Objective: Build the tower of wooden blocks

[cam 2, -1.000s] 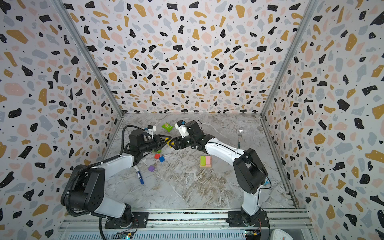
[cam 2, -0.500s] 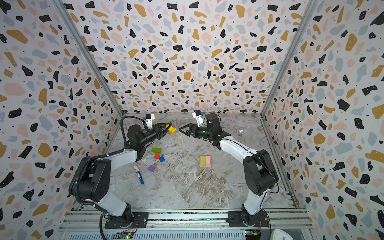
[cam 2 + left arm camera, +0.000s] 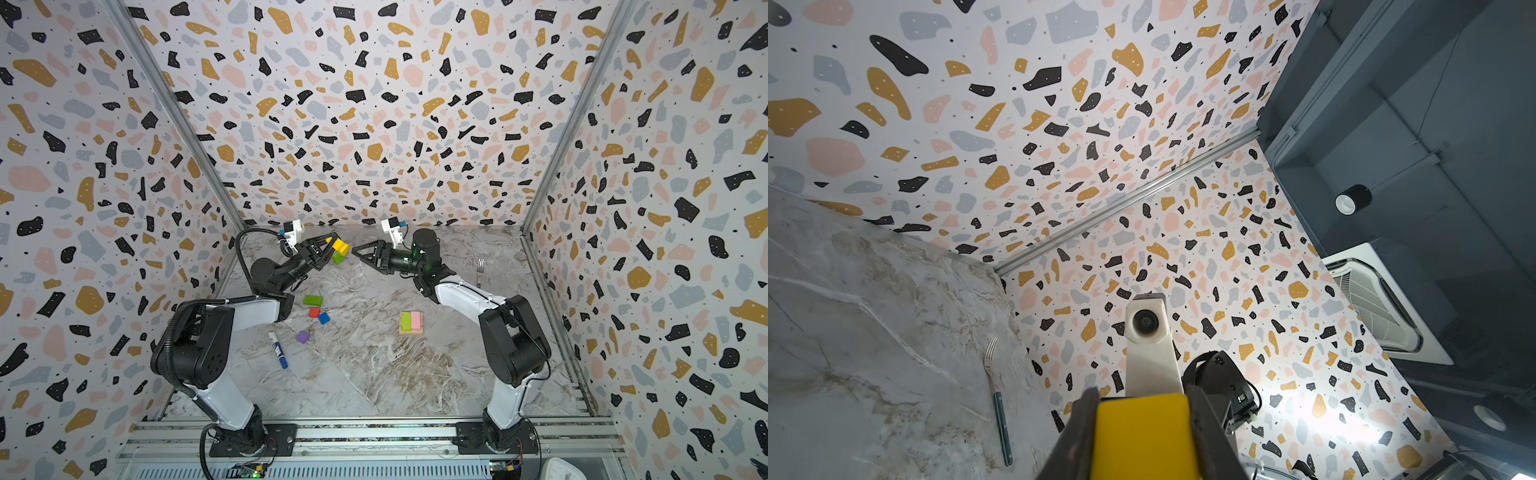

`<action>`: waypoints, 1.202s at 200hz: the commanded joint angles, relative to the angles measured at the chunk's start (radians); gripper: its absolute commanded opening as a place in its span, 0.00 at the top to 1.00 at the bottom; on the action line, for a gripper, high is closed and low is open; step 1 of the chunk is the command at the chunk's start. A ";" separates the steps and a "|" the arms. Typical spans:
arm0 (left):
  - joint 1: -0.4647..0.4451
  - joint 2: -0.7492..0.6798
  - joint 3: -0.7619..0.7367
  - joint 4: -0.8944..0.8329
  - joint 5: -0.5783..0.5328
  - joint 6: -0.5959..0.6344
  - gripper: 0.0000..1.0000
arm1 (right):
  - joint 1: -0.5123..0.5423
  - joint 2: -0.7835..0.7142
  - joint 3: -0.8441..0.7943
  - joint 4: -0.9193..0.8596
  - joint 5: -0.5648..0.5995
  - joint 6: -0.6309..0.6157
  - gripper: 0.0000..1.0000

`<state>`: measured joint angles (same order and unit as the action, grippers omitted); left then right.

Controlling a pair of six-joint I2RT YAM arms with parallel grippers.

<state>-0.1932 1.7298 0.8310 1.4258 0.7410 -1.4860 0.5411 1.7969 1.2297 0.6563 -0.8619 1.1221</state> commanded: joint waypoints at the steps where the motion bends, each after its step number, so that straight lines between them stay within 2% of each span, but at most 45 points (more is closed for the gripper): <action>1: -0.008 -0.035 -0.007 0.074 -0.005 0.011 0.87 | 0.024 0.007 0.049 0.055 0.008 0.009 0.21; 82: -0.011 -0.050 -0.004 0.046 -0.009 0.014 0.87 | 0.049 0.011 0.058 0.161 0.074 0.030 0.25; 124: -0.014 -0.055 -0.009 0.047 -0.014 0.013 0.87 | 0.057 0.040 0.048 0.261 0.088 0.089 0.28; 155: -0.015 -0.053 -0.012 0.044 -0.015 0.012 0.87 | 0.068 0.069 0.065 0.310 0.074 0.131 0.33; 240: -0.016 -0.062 -0.018 0.044 -0.016 0.010 0.87 | 0.079 0.075 0.065 0.345 0.093 0.131 0.44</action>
<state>-0.2050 1.7111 0.8261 1.4139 0.7238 -1.4853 0.6178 1.8969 1.2617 0.9440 -0.7803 1.2484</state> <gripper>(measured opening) 0.288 0.569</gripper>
